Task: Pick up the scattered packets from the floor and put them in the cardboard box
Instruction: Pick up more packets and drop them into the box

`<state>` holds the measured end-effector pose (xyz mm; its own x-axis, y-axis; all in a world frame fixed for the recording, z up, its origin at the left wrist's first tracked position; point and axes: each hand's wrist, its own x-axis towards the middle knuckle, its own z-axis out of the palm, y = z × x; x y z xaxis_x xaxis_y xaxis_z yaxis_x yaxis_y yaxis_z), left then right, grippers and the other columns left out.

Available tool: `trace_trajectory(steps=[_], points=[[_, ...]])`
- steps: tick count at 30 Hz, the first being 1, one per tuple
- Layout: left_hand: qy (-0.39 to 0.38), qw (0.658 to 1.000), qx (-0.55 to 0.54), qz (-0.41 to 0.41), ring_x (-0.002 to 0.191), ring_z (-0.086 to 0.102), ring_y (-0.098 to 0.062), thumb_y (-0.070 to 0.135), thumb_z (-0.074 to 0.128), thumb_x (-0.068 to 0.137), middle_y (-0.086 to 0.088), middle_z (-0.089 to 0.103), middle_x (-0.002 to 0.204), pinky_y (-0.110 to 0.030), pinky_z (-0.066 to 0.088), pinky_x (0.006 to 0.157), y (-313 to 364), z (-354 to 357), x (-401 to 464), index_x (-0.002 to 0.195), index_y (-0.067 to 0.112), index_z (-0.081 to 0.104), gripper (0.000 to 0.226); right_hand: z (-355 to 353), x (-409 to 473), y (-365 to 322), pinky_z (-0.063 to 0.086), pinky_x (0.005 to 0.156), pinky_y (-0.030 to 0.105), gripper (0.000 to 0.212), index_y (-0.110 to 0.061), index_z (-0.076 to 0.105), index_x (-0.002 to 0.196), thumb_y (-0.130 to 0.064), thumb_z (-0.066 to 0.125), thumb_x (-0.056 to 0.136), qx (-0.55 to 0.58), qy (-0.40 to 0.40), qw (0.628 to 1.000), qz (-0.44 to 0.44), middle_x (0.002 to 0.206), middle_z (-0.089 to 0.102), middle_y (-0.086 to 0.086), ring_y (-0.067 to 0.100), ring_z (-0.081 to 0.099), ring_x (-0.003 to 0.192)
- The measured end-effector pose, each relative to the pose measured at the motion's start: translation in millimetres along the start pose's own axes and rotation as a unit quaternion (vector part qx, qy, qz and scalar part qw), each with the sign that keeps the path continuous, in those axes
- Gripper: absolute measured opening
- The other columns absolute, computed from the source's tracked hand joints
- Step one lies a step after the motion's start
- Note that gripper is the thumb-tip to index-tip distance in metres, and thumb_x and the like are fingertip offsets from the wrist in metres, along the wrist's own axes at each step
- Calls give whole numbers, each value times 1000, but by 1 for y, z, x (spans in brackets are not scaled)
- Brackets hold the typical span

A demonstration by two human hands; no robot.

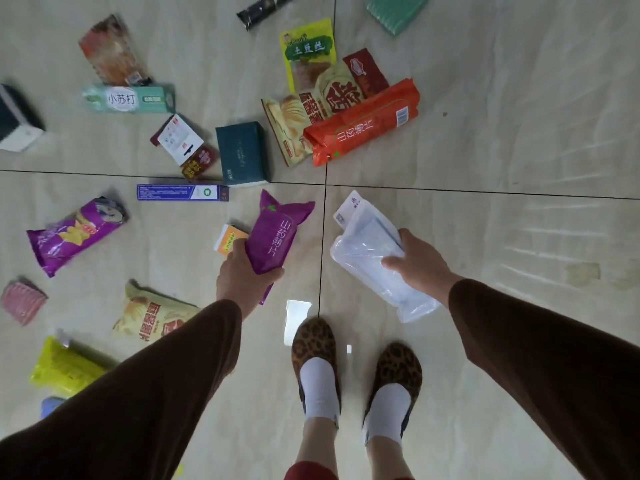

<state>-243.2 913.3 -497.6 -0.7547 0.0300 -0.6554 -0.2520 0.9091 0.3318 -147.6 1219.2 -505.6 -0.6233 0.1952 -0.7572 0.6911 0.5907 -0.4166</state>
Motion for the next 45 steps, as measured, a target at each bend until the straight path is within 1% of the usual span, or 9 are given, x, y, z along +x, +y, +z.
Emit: trace_trajectory(steps=[7,11,14,18,23,28,32,40,45], points=[[82,974,-155,-142,126,44,-36,54,70,83,-12,38,139,-46,44,103,-5,8,32,139,12,39,77,27,11,-10,39,66,32,31,-12,53,106,-29,69,86,5,3,1000,-27,92,62,4,25,59,81],[72,938,-260,-217,144,26,-42,59,83,67,-8,4,165,-59,41,109,0,12,48,157,30,4,123,36,15,-14,46,70,36,33,-11,54,106,-31,69,86,-12,-7,999,-41,93,62,5,26,60,84],[1,920,-309,-240,131,47,-40,73,88,43,-11,33,153,-59,48,101,-5,11,60,152,44,-7,148,36,19,-16,42,68,35,32,-12,52,104,-32,70,86,-28,-11,998,-48,92,61,4,26,59,83],[5,918,-338,-207,112,61,-33,66,89,48,-4,56,130,-53,57,89,1,17,59,143,45,31,114,33,21,-19,39,68,33,33,-11,53,106,-31,69,87,-39,-3,998,-48,93,61,5,26,58,84],[41,957,-233,-169,126,47,-32,41,90,67,-6,33,148,-59,46,103,24,29,44,155,39,-12,134,33,22,-24,41,69,33,32,-12,54,106,-32,68,86,-42,2,998,-46,94,61,5,26,59,86],[20,974,-130,-186,131,43,-40,56,89,59,-16,43,142,-58,41,108,38,33,50,155,26,-14,143,37,20,-26,40,71,32,32,-12,55,107,-32,69,86,-36,0,998,-51,96,62,6,26,58,88],[-2,970,-169,-174,116,55,-33,63,87,46,-9,55,125,-54,53,95,43,28,55,142,20,27,121,40,17,-27,39,68,31,30,-13,54,103,-34,69,86,-25,9,999,-40,95,61,5,25,57,86],[-93,917,-334,-197,91,67,-26,28,88,71,-9,60,109,-37,57,68,54,26,29,121,17,31,77,20,0,-26,37,56,25,27,-15,54,95,-36,68,85,-11,15,1000,13,84,60,0,17,57,73],[-93,881,-406,-225,94,72,-33,31,92,64,-12,64,114,-51,61,81,33,1,-32,123,21,33,84,-2,-40,-38,47,66,32,26,-19,55,98,-38,66,84,-21,18,1000,1,85,62,-4,17,61,78]])
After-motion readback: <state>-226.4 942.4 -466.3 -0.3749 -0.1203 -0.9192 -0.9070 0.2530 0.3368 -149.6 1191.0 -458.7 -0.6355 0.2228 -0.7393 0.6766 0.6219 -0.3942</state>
